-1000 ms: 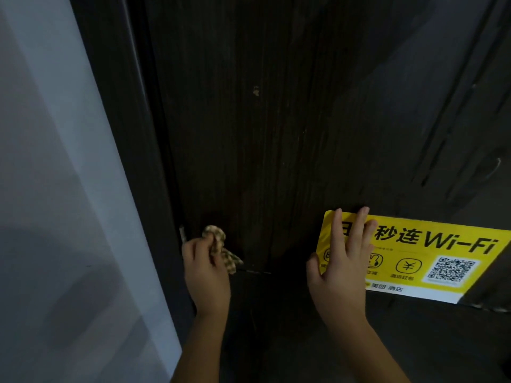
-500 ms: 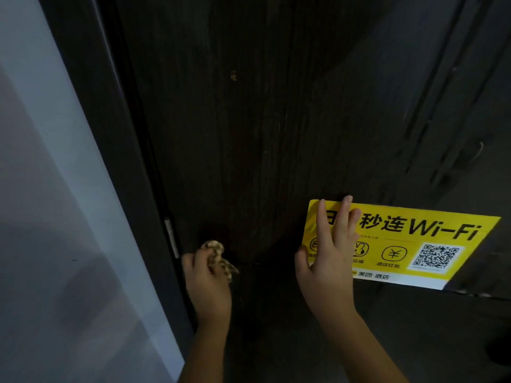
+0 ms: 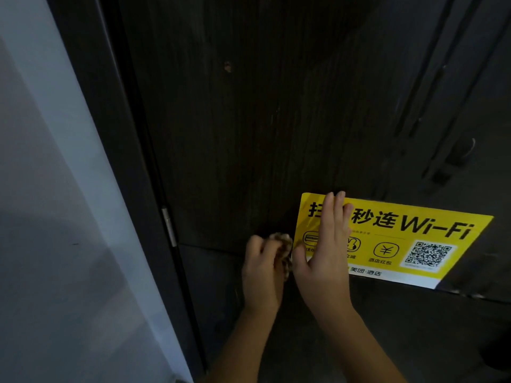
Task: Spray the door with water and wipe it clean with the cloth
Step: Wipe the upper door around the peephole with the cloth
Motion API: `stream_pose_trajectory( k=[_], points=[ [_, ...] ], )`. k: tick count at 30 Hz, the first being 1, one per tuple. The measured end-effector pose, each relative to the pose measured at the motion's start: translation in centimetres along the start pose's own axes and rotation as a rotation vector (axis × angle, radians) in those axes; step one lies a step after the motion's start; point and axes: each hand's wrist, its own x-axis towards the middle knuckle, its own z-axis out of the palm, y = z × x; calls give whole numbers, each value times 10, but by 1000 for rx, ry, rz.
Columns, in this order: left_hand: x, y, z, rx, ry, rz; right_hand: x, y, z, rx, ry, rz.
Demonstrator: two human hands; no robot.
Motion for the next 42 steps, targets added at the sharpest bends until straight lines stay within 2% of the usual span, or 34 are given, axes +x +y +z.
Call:
stream_pose_trajectory(
  k=[2, 5, 11, 16, 19, 21, 25, 27, 29, 31, 37, 42],
  points=[
    [24, 13, -6, -49, 91, 29, -2, 2, -3, 44, 2, -9],
    [62, 29, -24, 21, 255, 107, -2, 2, -5, 55, 8, -9],
    [16, 2, -11, 36, 165, 28, -3, 6, -7, 50, -3, -22],
    [92, 34, -40, -23, 410, 134, -1, 2, -3, 25, 8, -5],
    [66, 21, -27, 54, 305, 154, -1, 2, -1, 30, 17, -4],
    [51, 21, -20, 101, 236, 238, -1, 2, 2, 17, 24, 14],
    [111, 55, -42, 50, 364, 345, 0, -1, 6, 0, 58, 31],
    [113, 55, -42, 7, 364, 353, 0, -2, 7, -5, 69, 31],
    [79, 32, -32, 6, 286, 286, 1, -1, 8, 1, 76, 35],
    [46, 0, -30, 9, 238, 147, 0, -1, 9, -7, 70, 37],
    [65, -66, -77, 4, 491, -259, 1, -5, 18, -61, 94, 39],
    [37, -101, -70, 79, 430, -438, -3, -3, 28, -86, 124, 29]
  ],
)
